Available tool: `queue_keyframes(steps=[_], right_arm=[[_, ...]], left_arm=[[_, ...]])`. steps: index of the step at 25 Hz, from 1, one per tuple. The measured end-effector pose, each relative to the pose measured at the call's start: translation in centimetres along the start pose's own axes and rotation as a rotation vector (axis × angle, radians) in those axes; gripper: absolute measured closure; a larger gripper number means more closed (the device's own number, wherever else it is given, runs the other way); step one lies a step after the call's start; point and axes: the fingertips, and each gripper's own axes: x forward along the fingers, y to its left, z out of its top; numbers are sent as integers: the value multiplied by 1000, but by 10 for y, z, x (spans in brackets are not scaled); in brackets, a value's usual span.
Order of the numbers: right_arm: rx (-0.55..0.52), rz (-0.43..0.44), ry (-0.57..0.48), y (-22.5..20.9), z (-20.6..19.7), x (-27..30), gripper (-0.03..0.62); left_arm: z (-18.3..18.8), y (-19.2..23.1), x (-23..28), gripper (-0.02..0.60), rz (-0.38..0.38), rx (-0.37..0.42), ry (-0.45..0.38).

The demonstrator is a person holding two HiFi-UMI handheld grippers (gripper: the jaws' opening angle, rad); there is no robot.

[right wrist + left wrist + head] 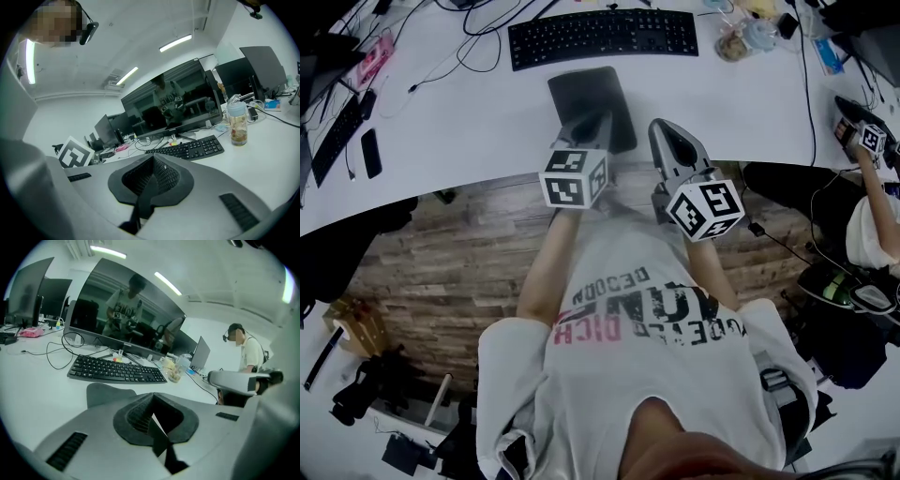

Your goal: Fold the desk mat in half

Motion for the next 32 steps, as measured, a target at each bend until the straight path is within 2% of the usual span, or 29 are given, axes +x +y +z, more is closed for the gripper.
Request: queue_keyframes(steps=[6,24,32], right_arm=[[-18,-10,-27,5,9,4,597],[-57,-9,-130,61,52,19,597],[-78,-9,-189,83,75,18,597]], left_arm=[[31,5,-21,578,12,54,-84],[112,26,-101,578,-11,128,-279],[125,30,-132,578,-26,141,-322]])
